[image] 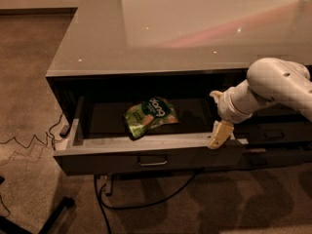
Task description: Open top drawer
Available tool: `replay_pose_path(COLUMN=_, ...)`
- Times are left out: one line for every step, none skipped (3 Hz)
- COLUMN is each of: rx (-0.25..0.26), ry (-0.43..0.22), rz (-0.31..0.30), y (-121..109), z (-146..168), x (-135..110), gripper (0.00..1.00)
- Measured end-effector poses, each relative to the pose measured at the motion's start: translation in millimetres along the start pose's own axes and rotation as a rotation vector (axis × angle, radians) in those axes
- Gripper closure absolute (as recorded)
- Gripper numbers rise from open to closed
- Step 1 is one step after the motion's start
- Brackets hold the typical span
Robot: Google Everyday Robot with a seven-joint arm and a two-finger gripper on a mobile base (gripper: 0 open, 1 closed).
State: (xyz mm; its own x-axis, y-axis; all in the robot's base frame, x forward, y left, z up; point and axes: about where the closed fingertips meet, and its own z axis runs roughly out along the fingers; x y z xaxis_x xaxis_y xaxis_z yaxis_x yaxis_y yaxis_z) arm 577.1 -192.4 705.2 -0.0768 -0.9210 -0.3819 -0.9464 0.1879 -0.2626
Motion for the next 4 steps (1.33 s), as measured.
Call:
replay_pose_path(rx=0.035, ry=-0.018, rz=-0.063, y=-6.1, z=-7.8, x=-29.4, gripper=0.0)
replay_pose_path(rx=0.047, ry=-0.028, rz=-0.113, y=-5.9, z=-4.0, x=-52.3, gripper=0.19)
replay_pose_path(rx=0.034, ry=0.002, rz=-0.128, y=2.4, z=11.6, x=-54.0, gripper=0.42)
replay_pose_path(rx=0.014, ry=0.034, rz=-0.128, y=11.8, z=35.0, x=-47.4, gripper=0.65)
